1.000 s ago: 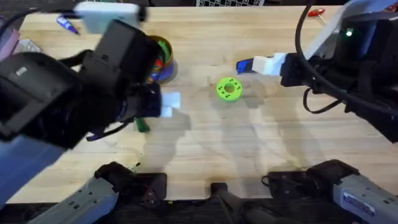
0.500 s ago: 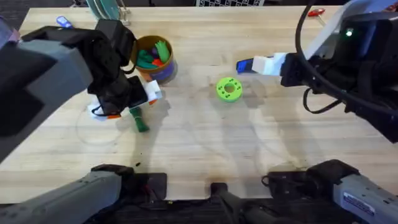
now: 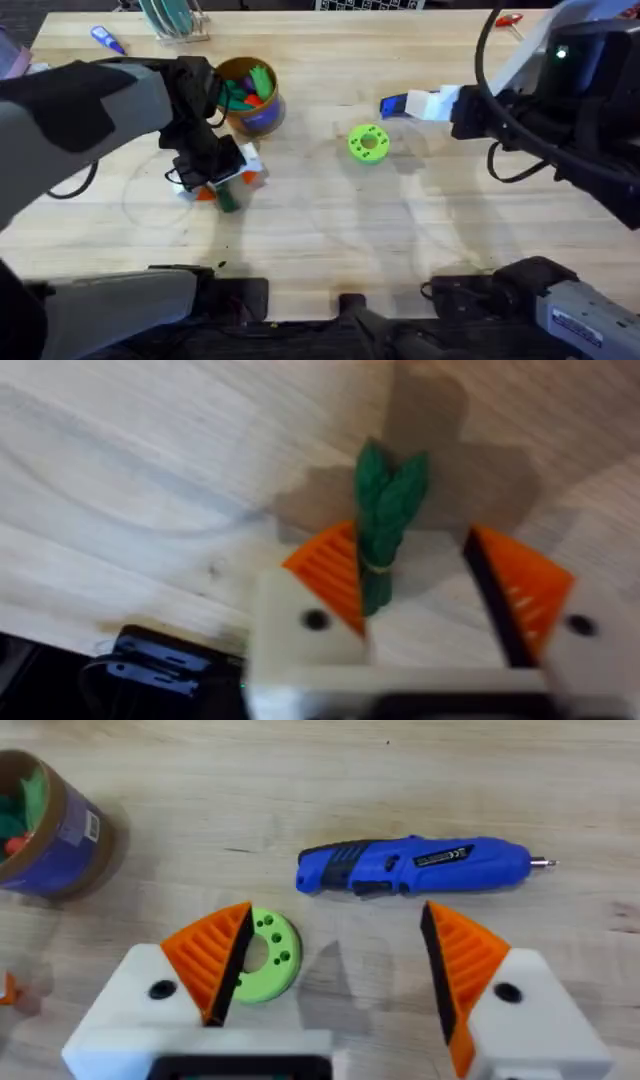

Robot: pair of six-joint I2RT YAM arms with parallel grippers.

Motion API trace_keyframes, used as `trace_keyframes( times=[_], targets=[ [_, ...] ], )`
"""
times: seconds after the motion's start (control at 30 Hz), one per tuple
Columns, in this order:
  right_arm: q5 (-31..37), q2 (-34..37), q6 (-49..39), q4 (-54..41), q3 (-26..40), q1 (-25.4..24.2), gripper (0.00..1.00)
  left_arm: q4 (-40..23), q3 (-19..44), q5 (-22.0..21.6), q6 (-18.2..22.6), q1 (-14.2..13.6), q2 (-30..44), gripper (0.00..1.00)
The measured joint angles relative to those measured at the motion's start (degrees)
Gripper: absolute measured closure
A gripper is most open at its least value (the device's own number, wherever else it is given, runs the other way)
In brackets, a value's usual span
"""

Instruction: Pick up the gripper from the table and insert it into the empty holder that is missing its gripper. Then pick up a screw, insert it into the mounting hole, and use the screwdriver to tighten it. Finally, clean up the table by picking up the vegetable and placing it into the bucket.

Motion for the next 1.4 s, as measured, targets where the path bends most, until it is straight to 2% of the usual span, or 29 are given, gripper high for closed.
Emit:
trace_keyframes(
  times=[0.13,0.17,0.2,0.3,0.5,0.6,0.73,0.83,1.1,1.27,1.4],
  targets=[
    [0.0,0.0,0.0,0.0,0.0,0.0,0.01,0.6,0.5,1.4,0.0,-0.1,0.8,0.898],
    [0.0,0.0,0.0,0.0,0.0,0.0,0.01,0.4,0.6,1.4,0.1,-0.1,0.8,0.967],
    [0.0,0.0,0.0,0.0,0.0,0.0,0.01,0.4,0.6,1.3,0.1,0.0,0.9,0.986],
    [0.0,0.0,0.0,0.0,0.0,0.0,0.01,-0.6,0.6,1.2,0.2,0.0,0.9,0.985],
    [0.0,0.0,0.0,0.0,0.0,0.0,0.01,-9.5,2.7,2.2,0.1,0.0,-1.7,0.986],
    [0.0,0.0,0.0,0.0,0.0,0.0,0.01,-13.9,8.4,5.1,0.1,0.0,-4.7,0.987],
    [0.0,0.0,0.0,0.0,0.0,0.0,0.01,-14.5,16.9,10.1,0.1,0.0,-7.7,0.987],
    [0.0,0.0,0.0,0.0,0.0,0.0,0.01,-10.2,21.0,11.9,0.2,0.0,-8.7,0.988],
    [0.0,0.0,0.0,0.0,0.0,0.0,0.01,14.2,22.0,8.8,0.2,0.0,-5.9,0.99],
    [0.0,0.0,0.0,0.0,0.0,0.0,0.01,19.0,22.0,8.0,0.2,0.0,-0.1,0.99],
    [0.0,0.0,0.0,0.0,0.0,0.0,0.01,19.0,22.0,7.7,0.2,0.0,3.1,0.99]
  ],
)
